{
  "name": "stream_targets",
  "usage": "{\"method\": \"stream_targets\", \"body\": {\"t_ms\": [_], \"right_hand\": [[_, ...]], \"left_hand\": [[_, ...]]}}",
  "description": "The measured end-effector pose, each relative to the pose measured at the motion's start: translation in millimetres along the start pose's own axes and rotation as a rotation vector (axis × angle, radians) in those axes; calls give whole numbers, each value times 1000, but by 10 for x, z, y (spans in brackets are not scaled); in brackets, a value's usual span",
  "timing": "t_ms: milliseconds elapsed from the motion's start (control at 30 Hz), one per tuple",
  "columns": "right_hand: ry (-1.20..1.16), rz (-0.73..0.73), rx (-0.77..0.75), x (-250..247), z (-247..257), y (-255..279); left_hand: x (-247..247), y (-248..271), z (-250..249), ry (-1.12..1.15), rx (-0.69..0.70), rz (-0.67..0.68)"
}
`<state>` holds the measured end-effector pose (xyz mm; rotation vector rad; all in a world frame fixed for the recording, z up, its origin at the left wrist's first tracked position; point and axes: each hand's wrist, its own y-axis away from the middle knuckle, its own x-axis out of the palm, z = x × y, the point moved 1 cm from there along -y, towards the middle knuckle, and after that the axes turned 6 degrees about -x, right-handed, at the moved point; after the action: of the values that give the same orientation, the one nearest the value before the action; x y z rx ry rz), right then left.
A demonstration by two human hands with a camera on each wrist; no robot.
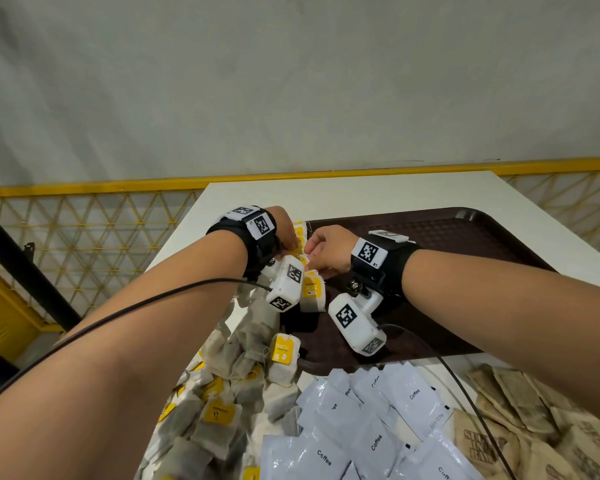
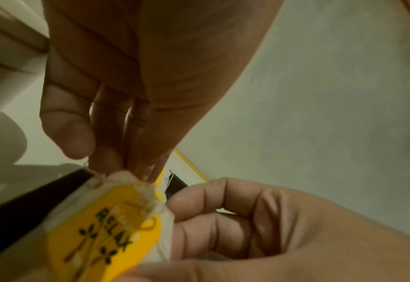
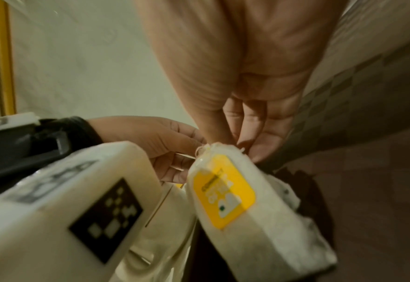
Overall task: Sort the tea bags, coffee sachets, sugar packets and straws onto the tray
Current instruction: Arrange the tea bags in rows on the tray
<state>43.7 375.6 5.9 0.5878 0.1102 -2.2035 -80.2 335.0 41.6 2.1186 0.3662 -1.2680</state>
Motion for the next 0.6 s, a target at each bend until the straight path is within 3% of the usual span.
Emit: {"method": "stream_targets", "body": {"t_ms": [267,600], "right_hand": [[-72,-70,60,-59,-54,-25],[-26,-72,64,17,20,-25]], "left_hand": [[-128,29,79,271,50,-170],[98,182,181,141,23,-70]]}}
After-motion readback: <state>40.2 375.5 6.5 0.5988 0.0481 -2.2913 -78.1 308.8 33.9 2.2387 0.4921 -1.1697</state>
